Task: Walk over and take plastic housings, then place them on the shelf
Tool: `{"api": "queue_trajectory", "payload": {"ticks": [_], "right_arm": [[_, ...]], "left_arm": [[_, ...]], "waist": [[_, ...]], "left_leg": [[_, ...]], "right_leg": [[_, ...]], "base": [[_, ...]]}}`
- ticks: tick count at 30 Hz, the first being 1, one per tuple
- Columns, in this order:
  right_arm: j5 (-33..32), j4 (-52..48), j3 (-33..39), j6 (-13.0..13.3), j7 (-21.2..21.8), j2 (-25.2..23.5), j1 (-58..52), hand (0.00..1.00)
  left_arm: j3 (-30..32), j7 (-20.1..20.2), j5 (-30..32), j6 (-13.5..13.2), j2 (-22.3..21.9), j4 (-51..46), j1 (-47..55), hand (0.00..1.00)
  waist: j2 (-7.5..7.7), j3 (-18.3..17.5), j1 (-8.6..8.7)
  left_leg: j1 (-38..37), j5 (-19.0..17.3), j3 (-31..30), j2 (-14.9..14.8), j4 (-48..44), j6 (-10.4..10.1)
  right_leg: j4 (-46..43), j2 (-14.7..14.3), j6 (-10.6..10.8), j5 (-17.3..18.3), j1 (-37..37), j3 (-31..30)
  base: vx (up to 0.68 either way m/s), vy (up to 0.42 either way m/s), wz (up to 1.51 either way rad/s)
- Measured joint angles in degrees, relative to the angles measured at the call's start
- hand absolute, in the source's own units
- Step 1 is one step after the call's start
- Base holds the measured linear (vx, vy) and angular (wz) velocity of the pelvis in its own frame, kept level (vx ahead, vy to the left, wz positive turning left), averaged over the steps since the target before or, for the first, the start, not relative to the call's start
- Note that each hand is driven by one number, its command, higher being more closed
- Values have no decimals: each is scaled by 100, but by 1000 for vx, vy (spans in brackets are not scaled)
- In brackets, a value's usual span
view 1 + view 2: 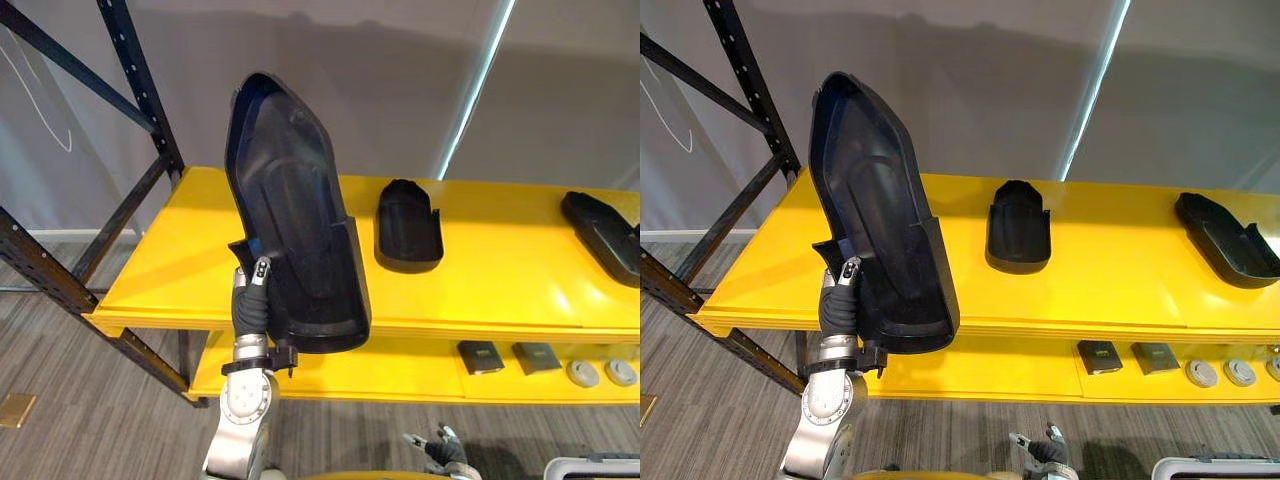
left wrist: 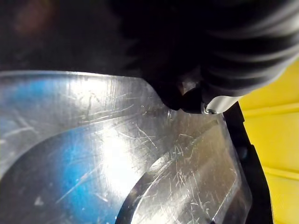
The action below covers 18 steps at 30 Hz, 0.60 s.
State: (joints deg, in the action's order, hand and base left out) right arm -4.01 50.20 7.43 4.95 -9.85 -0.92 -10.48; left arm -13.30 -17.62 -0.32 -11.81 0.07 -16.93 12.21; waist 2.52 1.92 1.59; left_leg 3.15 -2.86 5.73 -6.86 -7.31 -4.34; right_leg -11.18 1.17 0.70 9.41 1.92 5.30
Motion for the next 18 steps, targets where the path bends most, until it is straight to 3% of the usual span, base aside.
{"api": "queue_trajectory", "payload": {"ticks": [9,18], "right_arm": [[9,4,1,2,5,26,-61,0],[12,23,2,-6,155,102,9,0]], "left_arm": [[292,-35,273,51,5,209,-14,100],[1621,-395,562,551,686,2097,-1215,100]], "waist": [[-81,-127,-37],[-166,-117,91]], "left_leg": [[-209,204,83,0,460,14],[-705,707,85,-15,1254,-97]], "right_leg": [[267,-9,36,-149,84,-61],[368,-112,-16,-187,171,-65]], "base": [[-12,-1,-2],[12,-12,-1]]}}
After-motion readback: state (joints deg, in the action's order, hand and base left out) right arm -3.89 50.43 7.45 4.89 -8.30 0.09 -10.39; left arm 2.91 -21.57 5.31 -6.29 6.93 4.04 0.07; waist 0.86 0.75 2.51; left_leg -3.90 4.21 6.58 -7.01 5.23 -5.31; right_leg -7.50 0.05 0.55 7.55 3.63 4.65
